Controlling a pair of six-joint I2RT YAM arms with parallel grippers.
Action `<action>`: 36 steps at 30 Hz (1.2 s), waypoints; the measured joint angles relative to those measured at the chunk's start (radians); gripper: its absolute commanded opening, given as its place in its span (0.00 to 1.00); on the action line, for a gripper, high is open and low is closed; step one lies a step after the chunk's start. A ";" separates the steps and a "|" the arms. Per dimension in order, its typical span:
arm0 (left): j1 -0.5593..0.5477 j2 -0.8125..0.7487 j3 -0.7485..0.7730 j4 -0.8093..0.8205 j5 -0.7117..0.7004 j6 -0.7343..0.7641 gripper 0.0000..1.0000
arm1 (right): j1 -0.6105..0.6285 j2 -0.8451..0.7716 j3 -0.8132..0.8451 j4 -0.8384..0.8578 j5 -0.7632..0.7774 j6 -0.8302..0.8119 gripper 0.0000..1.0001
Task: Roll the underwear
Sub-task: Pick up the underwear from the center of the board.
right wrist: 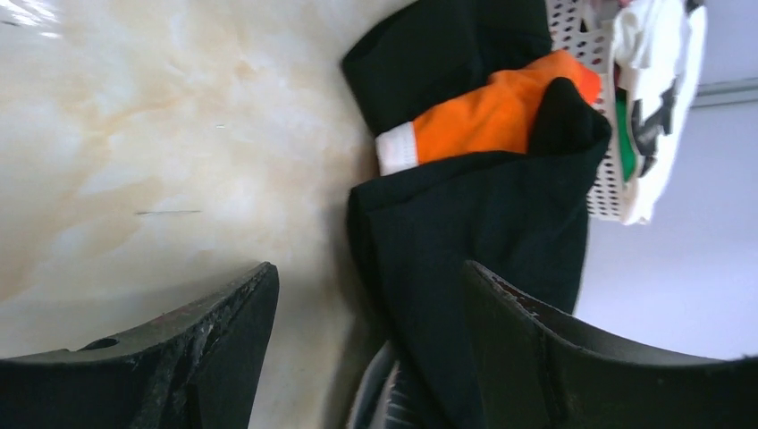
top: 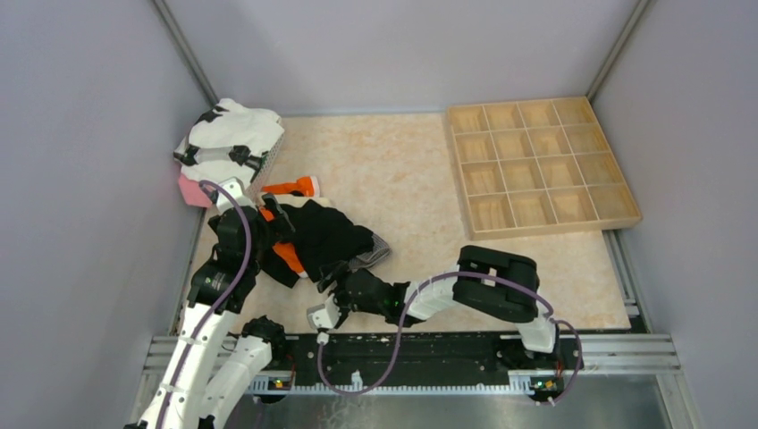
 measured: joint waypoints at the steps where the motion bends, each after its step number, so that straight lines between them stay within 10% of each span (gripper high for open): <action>1: 0.000 0.000 0.000 0.000 0.000 0.000 0.99 | 0.000 0.009 0.009 0.008 0.016 -0.013 0.73; 9: 0.000 0.000 0.000 0.000 0.005 0.000 0.99 | 0.000 0.080 0.073 0.034 0.102 -0.108 0.65; 22: 0.000 0.000 0.000 0.000 0.007 0.000 0.99 | -0.024 0.133 0.105 0.092 0.124 -0.123 0.00; 36: 0.000 -0.019 0.000 0.000 0.003 0.000 0.99 | -0.094 -0.121 0.042 0.105 0.042 0.246 0.00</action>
